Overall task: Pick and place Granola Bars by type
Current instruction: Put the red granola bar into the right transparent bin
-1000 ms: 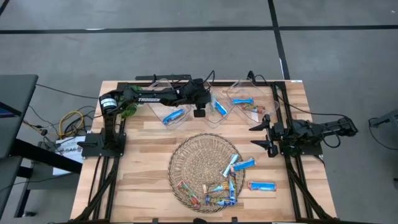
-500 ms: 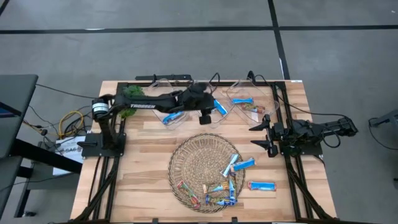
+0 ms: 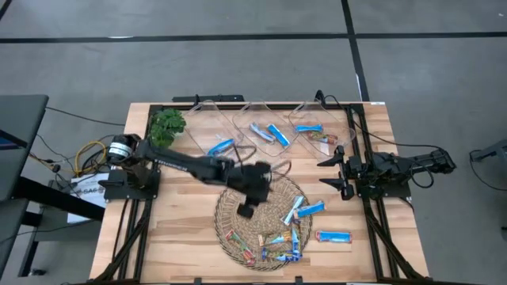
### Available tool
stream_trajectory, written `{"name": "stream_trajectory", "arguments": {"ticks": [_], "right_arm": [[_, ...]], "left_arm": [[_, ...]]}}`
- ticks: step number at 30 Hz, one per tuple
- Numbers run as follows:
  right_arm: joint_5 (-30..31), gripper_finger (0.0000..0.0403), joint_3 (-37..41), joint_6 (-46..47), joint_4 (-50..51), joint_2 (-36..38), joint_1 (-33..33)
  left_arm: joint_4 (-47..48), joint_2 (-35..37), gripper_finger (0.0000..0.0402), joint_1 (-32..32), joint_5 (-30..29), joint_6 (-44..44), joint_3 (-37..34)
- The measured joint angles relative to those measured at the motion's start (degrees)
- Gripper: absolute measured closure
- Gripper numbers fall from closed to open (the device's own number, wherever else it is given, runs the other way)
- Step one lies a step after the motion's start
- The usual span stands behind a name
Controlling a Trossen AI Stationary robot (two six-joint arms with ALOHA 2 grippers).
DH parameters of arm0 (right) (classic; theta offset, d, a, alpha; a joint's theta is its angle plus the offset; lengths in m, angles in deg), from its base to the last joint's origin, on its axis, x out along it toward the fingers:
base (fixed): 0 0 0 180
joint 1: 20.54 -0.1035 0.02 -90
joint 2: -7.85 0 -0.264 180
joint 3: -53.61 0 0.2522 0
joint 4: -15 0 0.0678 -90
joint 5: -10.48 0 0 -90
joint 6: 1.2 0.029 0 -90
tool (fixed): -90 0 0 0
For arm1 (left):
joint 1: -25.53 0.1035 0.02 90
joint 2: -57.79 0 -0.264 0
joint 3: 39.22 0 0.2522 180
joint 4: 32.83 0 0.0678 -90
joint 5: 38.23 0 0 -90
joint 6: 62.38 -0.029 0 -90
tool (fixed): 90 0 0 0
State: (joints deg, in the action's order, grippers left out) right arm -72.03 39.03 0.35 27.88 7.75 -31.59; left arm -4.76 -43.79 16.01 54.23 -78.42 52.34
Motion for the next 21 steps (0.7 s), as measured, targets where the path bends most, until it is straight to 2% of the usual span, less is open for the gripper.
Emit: {"name": "stream_trajectory", "arguments": {"ticks": [10, 21], "right_arm": [[0.0, 0.0147, 0.0, 0.0, 0.0, 0.0, 0.0], [0.0, 0.0147, 0.0, 0.0, 0.0, 0.0, 0.0]], "left_arm": [[3.7, 0.0, 0.0251, -11.8, 0.1, 11.8, 0.0], [11.7, 0.0, 0.0251, -19.1, -2.0, 12.9, 0.0]]}}
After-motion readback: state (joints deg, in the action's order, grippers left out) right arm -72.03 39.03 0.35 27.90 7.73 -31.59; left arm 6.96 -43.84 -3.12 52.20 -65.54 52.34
